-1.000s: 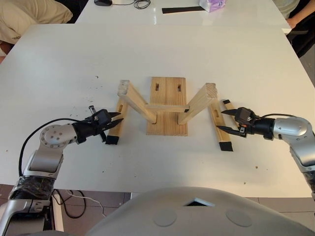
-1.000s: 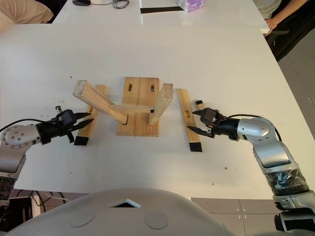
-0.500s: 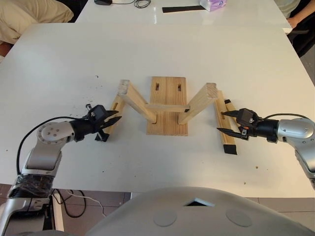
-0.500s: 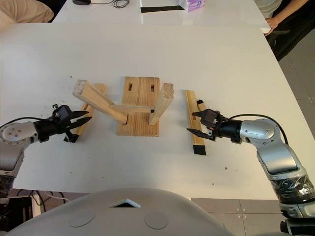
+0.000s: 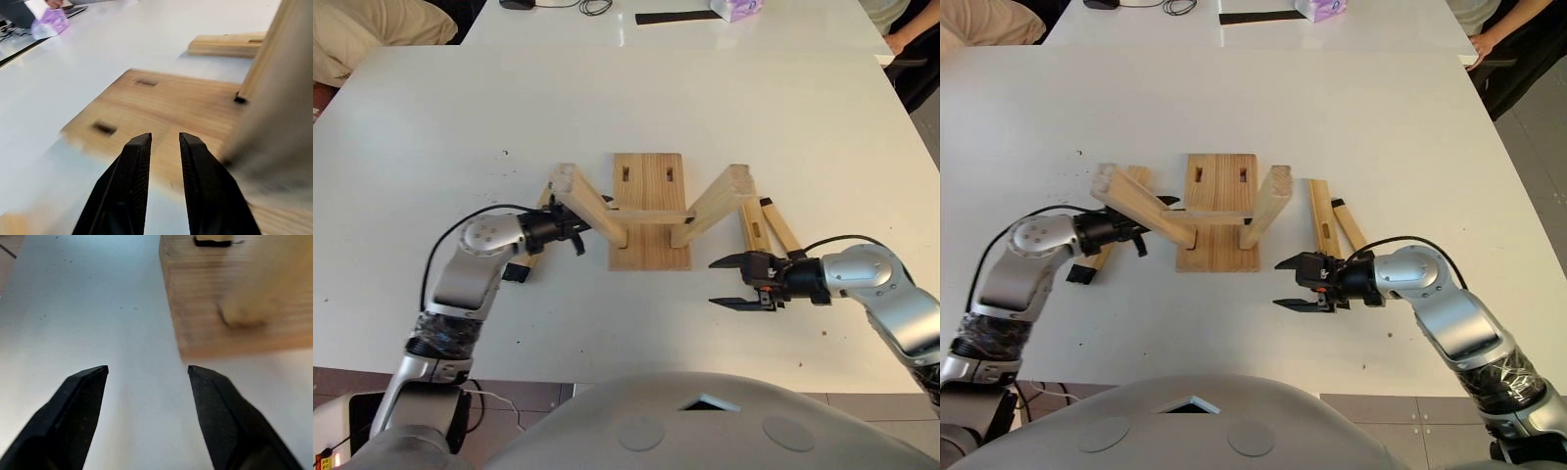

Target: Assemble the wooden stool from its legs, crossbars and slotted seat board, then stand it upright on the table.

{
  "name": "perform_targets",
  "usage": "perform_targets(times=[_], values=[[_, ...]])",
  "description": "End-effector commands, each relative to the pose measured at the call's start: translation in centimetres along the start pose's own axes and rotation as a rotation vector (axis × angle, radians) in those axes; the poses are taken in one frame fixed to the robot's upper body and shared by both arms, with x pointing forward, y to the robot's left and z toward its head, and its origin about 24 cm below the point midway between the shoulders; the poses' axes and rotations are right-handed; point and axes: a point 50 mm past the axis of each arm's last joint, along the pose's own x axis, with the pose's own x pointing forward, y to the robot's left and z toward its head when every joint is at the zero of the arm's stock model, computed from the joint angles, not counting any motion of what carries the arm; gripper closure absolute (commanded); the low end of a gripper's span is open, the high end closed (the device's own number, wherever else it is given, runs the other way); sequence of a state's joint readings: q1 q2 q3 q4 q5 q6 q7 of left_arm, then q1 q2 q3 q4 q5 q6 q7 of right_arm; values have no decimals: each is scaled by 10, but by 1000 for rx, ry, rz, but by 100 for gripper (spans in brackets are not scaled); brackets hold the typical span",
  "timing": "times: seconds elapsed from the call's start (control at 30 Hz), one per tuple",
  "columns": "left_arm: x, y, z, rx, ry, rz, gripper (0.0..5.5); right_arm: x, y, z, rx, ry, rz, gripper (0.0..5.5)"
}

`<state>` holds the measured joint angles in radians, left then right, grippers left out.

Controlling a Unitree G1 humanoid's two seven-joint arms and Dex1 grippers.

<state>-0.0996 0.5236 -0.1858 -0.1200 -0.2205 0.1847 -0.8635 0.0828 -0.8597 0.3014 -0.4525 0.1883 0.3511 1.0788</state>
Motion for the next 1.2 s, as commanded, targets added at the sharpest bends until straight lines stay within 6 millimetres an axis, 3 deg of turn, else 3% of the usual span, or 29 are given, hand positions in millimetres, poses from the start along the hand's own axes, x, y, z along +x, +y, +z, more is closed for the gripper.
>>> perform_targets(times=[0.03,0.23,0.5,0.67,0.8,0.93,1.13,1.2], values=[[23,-24,7,-14,-53,-63,444,6,-4,-5,8,16,4,248],[27,-32,-5,-20,-4,-62,444,10,-17,-13,38,29,-92,248],[40,-48,-1,-27,-19,-114,444,17,-43,-23,46,42,-241,248],[54,-50,7,-12,-29,-139,444,22,-56,-16,46,-6,-327,248],[58,-38,18,-15,-60,-106,444,24,-66,-13,43,-25,-402,248],[43,-19,29,20,-66,-66,444,19,-65,-10,42,-44,-440,248],[-9,26,49,159,-11,-33,444,-10,-34,6,-21,-45,-353,248],[-17,50,50,201,18,36,444,-20,-18,10,-33,-25,-286,248]])
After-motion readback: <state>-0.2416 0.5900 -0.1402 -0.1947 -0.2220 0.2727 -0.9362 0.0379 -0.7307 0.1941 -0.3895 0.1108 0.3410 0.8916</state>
